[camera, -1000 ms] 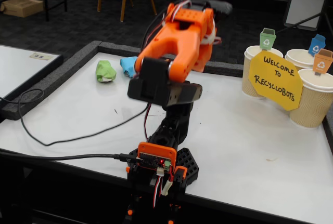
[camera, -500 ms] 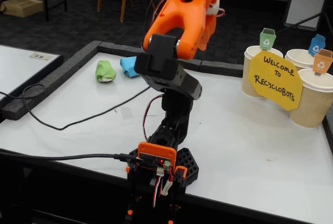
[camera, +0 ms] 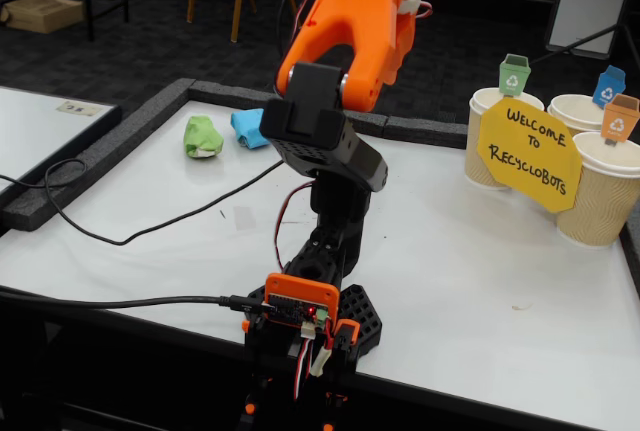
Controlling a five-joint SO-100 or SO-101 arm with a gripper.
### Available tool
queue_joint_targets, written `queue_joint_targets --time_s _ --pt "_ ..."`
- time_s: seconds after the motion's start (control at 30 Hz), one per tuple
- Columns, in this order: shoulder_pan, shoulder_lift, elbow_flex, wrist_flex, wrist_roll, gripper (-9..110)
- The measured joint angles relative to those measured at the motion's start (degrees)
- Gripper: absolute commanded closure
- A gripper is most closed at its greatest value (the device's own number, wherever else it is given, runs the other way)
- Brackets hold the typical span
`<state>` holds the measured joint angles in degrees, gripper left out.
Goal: Sort rubbish by color.
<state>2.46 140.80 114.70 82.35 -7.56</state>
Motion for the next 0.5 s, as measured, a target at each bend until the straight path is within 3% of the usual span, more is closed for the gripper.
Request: queue_joint_targets --time_s 0.5 --pt "-10.2 0.0 0.0 0.0 0.0 93"
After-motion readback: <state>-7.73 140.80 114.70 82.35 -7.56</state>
